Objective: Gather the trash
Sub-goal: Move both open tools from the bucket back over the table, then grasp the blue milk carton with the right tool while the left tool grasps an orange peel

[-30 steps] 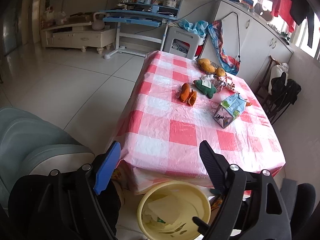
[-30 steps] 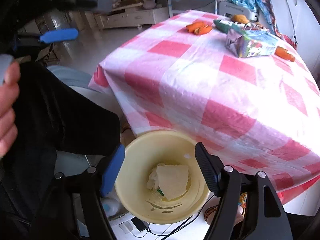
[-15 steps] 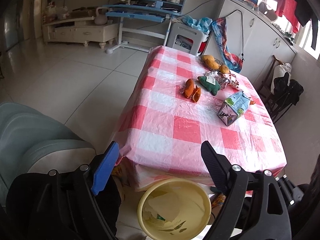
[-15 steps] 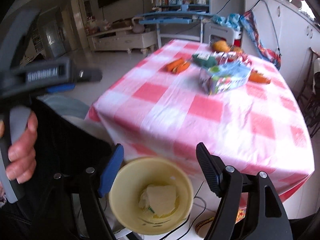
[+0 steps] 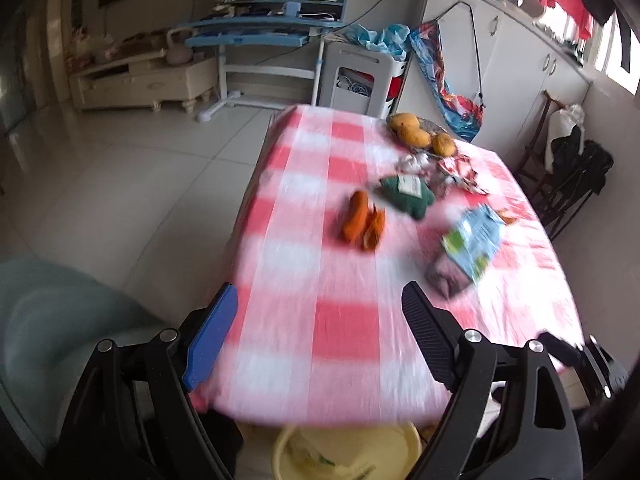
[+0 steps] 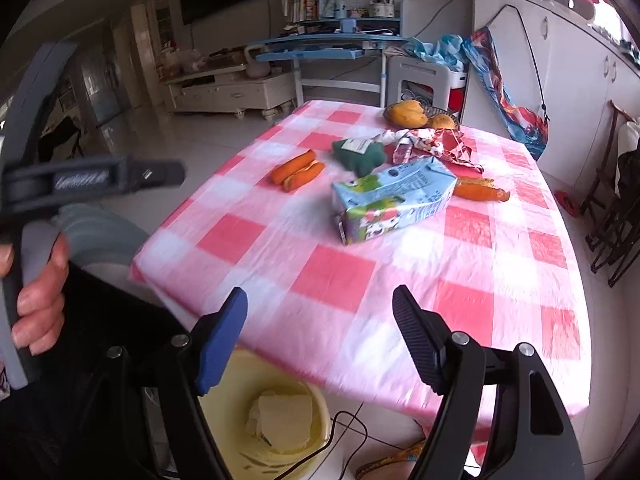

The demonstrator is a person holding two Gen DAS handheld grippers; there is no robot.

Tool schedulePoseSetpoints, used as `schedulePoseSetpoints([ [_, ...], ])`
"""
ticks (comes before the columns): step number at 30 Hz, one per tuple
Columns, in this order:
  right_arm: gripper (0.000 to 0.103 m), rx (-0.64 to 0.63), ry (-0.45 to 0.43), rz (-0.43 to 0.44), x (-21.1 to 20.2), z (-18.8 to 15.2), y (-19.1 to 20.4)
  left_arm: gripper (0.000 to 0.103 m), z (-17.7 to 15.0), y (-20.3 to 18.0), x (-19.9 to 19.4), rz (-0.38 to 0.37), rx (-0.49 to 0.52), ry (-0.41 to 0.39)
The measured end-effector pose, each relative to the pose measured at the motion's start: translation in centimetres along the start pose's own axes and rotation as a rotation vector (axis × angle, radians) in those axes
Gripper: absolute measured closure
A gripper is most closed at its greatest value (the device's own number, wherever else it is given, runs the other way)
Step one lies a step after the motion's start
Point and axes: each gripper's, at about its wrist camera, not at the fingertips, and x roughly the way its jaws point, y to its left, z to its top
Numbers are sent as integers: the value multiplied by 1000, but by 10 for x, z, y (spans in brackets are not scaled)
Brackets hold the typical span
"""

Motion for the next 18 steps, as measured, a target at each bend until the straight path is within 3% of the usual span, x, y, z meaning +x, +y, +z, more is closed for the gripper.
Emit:
schedulePoseSetpoints([
  [9, 31, 84, 16, 34, 18, 5, -17, 23, 41, -26, 87, 61, 82, 99],
  [18, 27, 223, 34, 57, 35, 17, -42, 24, 51, -29, 126, 86, 58, 145],
])
